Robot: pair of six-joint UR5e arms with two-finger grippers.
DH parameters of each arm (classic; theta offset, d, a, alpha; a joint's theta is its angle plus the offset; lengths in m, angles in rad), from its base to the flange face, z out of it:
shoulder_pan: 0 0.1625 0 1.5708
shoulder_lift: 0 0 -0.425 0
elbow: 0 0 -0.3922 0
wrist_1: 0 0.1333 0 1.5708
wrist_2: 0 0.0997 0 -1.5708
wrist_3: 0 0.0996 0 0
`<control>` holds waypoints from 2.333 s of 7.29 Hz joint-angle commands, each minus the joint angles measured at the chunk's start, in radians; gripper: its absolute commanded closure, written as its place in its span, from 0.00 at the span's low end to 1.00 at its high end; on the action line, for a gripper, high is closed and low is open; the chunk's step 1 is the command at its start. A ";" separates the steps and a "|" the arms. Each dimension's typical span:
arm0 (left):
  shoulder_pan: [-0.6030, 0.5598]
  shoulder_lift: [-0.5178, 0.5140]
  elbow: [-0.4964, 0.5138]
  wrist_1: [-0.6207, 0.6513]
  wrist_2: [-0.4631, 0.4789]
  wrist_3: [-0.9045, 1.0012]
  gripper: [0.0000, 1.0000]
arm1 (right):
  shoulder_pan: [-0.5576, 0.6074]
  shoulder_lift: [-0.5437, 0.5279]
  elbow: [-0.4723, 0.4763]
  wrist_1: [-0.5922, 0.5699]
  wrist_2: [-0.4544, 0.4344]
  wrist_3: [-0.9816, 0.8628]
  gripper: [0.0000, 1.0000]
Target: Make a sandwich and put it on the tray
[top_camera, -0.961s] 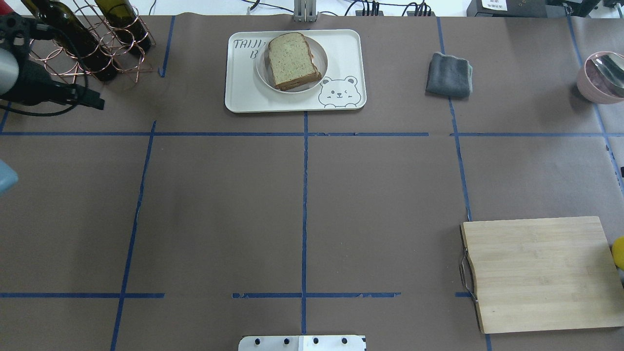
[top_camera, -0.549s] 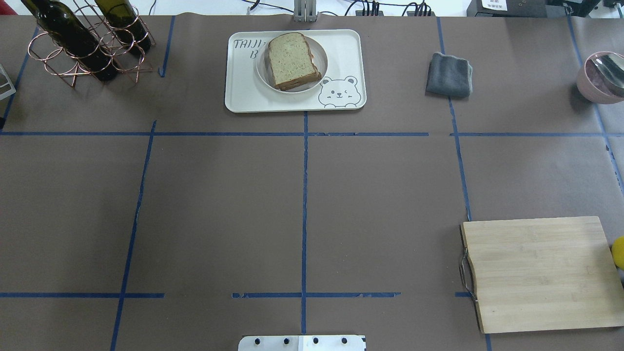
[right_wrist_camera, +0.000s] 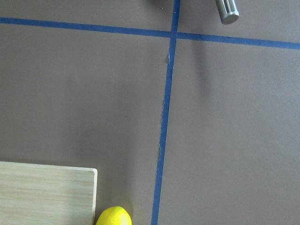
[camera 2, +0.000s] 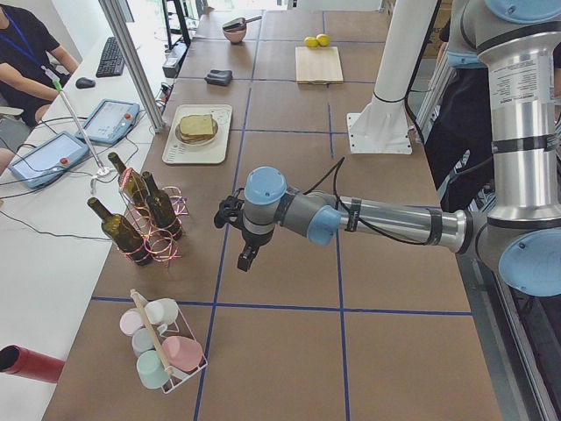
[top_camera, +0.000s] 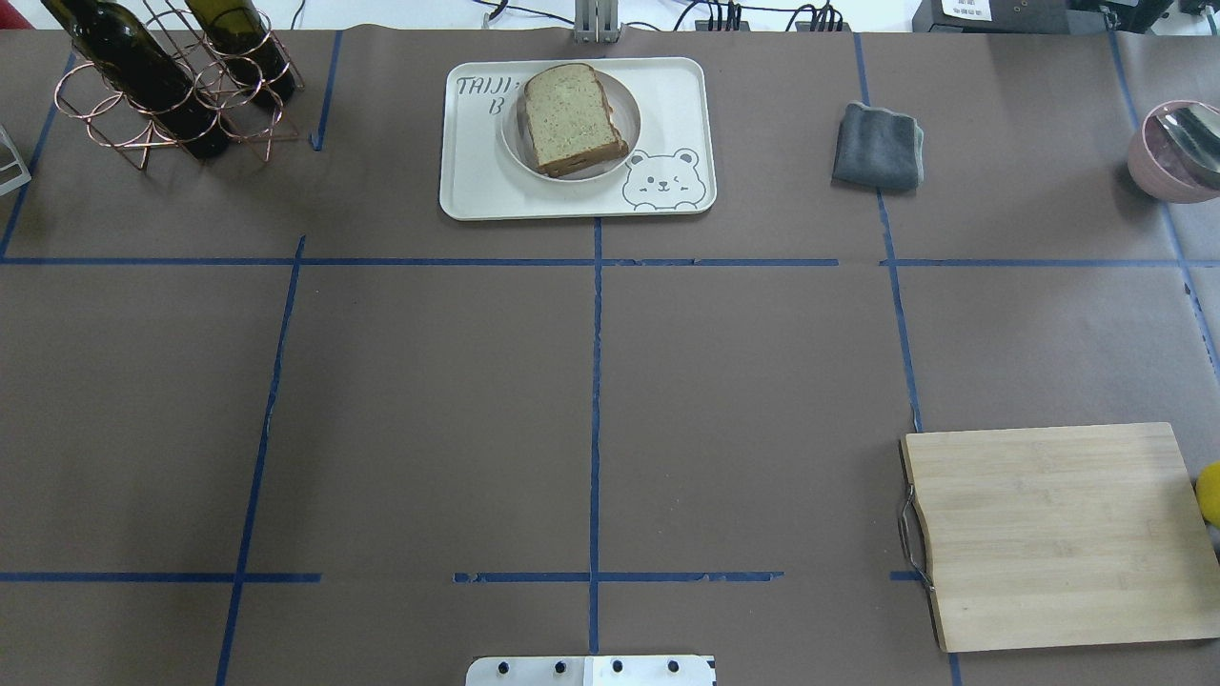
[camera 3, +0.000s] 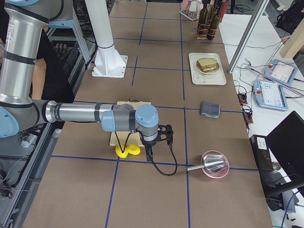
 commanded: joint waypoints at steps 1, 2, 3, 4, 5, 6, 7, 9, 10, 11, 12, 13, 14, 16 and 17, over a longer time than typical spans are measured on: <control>-0.079 -0.063 -0.006 0.242 -0.004 0.098 0.00 | -0.003 0.015 -0.002 -0.019 0.000 -0.010 0.00; -0.073 -0.051 0.007 0.232 -0.004 0.103 0.00 | -0.003 0.015 0.003 -0.032 0.002 -0.010 0.00; -0.073 -0.050 0.010 0.230 -0.006 0.104 0.00 | -0.003 0.015 0.018 -0.039 0.002 -0.010 0.00; -0.073 -0.052 0.002 0.230 -0.006 0.106 0.00 | -0.004 0.012 0.018 -0.039 0.002 -0.010 0.00; -0.072 -0.051 0.011 0.229 -0.006 0.107 0.00 | -0.004 0.009 0.023 -0.038 0.000 -0.010 0.00; -0.073 -0.050 0.011 0.217 -0.008 0.107 0.00 | -0.004 0.008 0.021 -0.035 0.000 -0.010 0.00; -0.070 -0.055 0.007 0.217 -0.004 0.109 0.00 | -0.004 0.008 0.023 -0.032 0.000 -0.010 0.00; -0.002 -0.084 0.049 0.209 0.003 0.107 0.00 | -0.004 0.012 0.021 -0.026 0.002 -0.010 0.00; 0.002 -0.105 0.077 0.207 0.000 0.107 0.00 | -0.004 0.012 0.021 -0.026 0.002 -0.010 0.00; 0.003 -0.103 0.080 0.213 0.005 0.106 0.00 | -0.004 0.012 0.024 -0.026 0.003 -0.010 0.00; 0.002 -0.086 0.074 0.218 0.006 0.106 0.00 | -0.004 0.012 0.023 -0.026 0.005 -0.010 0.00; -0.001 -0.037 0.057 0.209 0.002 0.107 0.00 | -0.004 0.012 0.021 -0.026 0.005 -0.010 0.00; -0.001 -0.023 0.057 0.210 0.002 0.100 0.00 | -0.004 0.009 0.017 -0.026 0.006 -0.007 0.00; -0.003 -0.014 0.044 0.209 -0.003 0.100 0.00 | -0.004 0.005 0.017 -0.024 0.005 -0.010 0.00; -0.004 -0.011 0.037 0.209 -0.003 0.101 0.00 | -0.004 0.005 0.017 -0.024 0.005 -0.010 0.00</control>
